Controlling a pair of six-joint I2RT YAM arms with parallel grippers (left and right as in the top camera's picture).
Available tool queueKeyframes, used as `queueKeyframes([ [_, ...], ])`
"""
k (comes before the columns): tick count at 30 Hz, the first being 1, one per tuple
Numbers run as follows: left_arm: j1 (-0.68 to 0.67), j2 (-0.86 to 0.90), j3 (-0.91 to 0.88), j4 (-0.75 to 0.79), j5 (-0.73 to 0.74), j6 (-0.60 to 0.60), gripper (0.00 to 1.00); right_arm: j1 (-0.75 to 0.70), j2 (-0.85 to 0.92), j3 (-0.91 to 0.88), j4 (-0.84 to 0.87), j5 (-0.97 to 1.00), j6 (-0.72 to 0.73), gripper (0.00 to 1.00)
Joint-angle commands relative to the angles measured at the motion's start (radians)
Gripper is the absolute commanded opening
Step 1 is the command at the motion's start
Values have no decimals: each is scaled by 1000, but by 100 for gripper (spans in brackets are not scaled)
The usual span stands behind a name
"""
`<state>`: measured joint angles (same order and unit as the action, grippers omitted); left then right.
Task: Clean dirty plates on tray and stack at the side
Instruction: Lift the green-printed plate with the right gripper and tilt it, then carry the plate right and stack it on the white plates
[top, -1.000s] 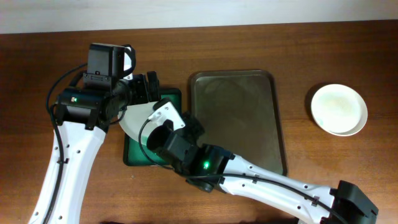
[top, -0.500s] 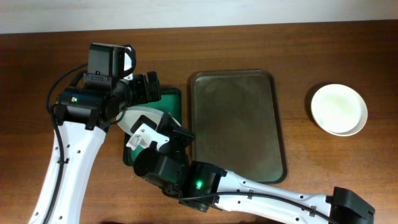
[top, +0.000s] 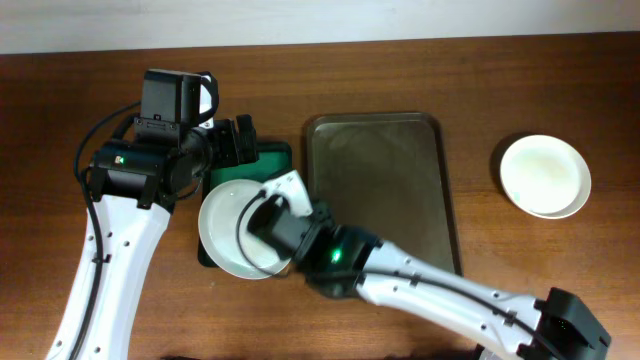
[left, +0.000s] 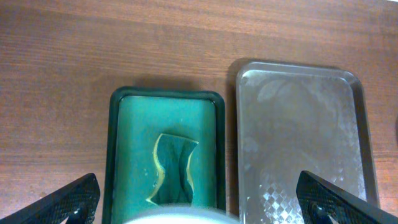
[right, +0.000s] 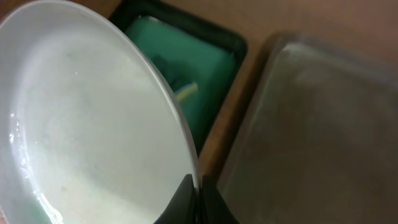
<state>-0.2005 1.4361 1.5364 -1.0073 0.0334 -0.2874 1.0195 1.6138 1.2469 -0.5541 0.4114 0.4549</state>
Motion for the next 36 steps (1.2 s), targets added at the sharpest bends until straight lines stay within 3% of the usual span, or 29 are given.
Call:
queueKeyframes([
  [1, 3, 2, 2, -1, -3, 5, 99, -169, -55, 8, 3, -370, 82, 4],
  [4, 3, 2, 2, -1, -4, 5, 99, -413, -70, 8, -42, -500, 81, 4],
  [12, 3, 2, 2, -1, -3, 5, 99, -1199, -69, 8, -302, -515, 6, 4],
  [20, 3, 2, 2, -1, -3, 5, 99, -1708, -69, 8, -377, -512, 6, 4],
  [25, 3, 2, 2, -1, -3, 5, 99, -1785, -67, 8, -370, -484, 6, 4],
  [34, 3, 2, 2, -1, -4, 5, 99, -1725, 67, 8, -327, -463, 10, 4],
  [35, 3, 2, 2, 0, -3, 5, 99, -1726, 68, 8, -319, -463, 9, 7],
  [36, 3, 2, 2, -1, -3, 5, 99, -1727, 68, 8, -312, -463, 2, 31],
])
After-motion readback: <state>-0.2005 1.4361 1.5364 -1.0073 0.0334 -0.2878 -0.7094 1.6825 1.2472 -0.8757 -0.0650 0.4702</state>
